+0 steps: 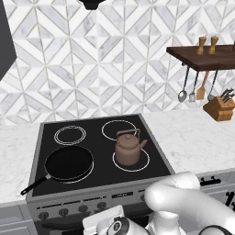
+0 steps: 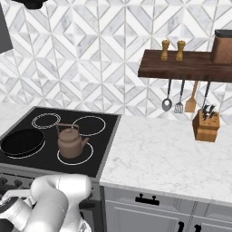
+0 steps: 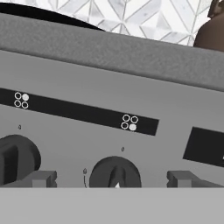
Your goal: Pick the kettle from the counter and place it on a stove burner. Then turn the burner on.
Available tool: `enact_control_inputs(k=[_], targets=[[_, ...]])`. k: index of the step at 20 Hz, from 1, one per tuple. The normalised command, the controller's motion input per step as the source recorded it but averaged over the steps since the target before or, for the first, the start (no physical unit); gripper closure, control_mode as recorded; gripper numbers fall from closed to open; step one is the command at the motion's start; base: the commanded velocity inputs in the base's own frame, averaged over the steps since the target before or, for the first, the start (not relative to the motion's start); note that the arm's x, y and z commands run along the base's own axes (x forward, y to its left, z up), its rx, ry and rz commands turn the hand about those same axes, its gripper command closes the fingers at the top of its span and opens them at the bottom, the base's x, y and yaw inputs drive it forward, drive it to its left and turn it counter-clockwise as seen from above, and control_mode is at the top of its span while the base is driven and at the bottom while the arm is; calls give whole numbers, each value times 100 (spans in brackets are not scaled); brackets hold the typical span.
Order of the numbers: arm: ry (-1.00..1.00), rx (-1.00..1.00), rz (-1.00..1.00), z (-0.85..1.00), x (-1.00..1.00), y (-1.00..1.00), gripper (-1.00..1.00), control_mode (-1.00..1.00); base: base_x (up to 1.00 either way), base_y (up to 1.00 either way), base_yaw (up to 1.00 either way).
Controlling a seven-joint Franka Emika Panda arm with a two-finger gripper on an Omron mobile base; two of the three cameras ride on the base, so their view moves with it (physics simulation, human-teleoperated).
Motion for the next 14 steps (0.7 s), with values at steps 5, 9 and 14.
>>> enact_control_inputs(k=[5, 9, 14], targets=[[-2, 10, 0, -16, 13, -4, -100, -100, 0, 0, 0], [0, 8, 0, -12, 5, -12, -100, -100, 0, 0, 0], [0, 0, 0, 0, 0, -5, -100, -100, 0, 0, 0]])
